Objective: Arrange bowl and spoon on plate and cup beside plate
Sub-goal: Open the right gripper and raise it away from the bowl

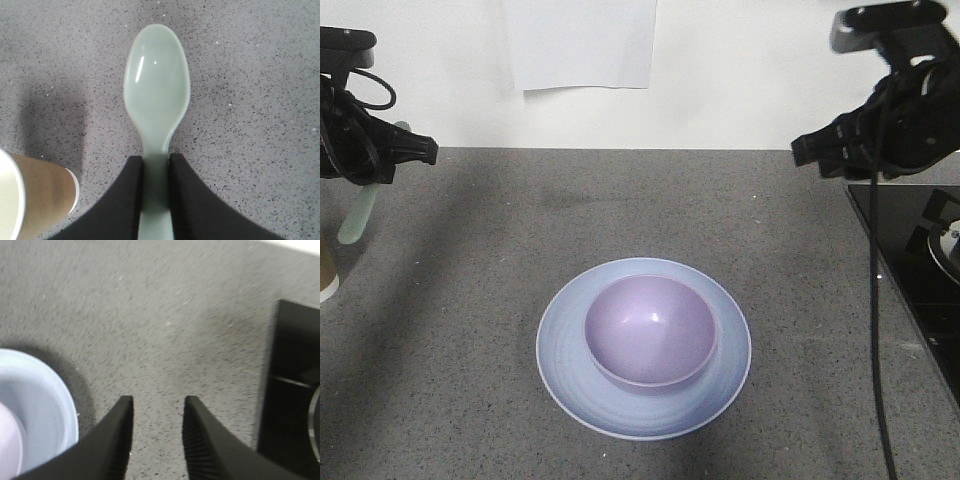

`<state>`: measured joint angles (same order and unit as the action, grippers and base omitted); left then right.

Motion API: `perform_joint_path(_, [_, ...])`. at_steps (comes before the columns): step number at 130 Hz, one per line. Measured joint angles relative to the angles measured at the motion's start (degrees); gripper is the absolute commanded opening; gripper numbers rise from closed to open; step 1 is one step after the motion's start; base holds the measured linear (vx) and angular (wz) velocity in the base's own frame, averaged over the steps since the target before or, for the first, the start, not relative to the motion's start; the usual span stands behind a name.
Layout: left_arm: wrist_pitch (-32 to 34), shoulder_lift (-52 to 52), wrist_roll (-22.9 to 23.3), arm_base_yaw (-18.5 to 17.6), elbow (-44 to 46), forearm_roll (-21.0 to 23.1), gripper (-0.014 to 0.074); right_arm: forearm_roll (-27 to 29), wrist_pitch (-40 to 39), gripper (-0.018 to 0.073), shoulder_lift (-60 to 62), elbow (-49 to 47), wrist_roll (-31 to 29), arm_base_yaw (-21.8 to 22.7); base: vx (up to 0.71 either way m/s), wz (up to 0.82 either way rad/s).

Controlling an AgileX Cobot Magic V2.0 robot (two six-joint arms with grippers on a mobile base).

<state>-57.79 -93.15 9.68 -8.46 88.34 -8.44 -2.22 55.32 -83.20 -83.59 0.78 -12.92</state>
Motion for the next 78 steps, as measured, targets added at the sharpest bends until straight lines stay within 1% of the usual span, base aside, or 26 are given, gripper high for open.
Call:
perform_joint_path(22, [0.0,0.0,0.0,0.0,0.0,0.0,-0.0008,-2.51,-0.17,0.0054,3.29,0.4,1.89,0.0,0.0,0.0])
perform_joint_path(35, [0.0,0.0,0.0,0.0,0.0,0.0,-0.0008,-2.88,-1.56,-0.0012,5.74,3.42,2.49,0.0,0.0,0.0])
perform_joint_path(60, [0.0,0.0,0.0,0.0,0.0,0.0,-0.0008,-3.11,-6.2,-0.0008,11.56,14.45,3.98,0.0,0.0,0.0])
perform_joint_path(78, [0.0,0.0,0.0,0.0,0.0,0.0,-0.0008,-3.28,-8.36,-0.0005,14.73,18.92,5.25,0.0,0.0,0.0])
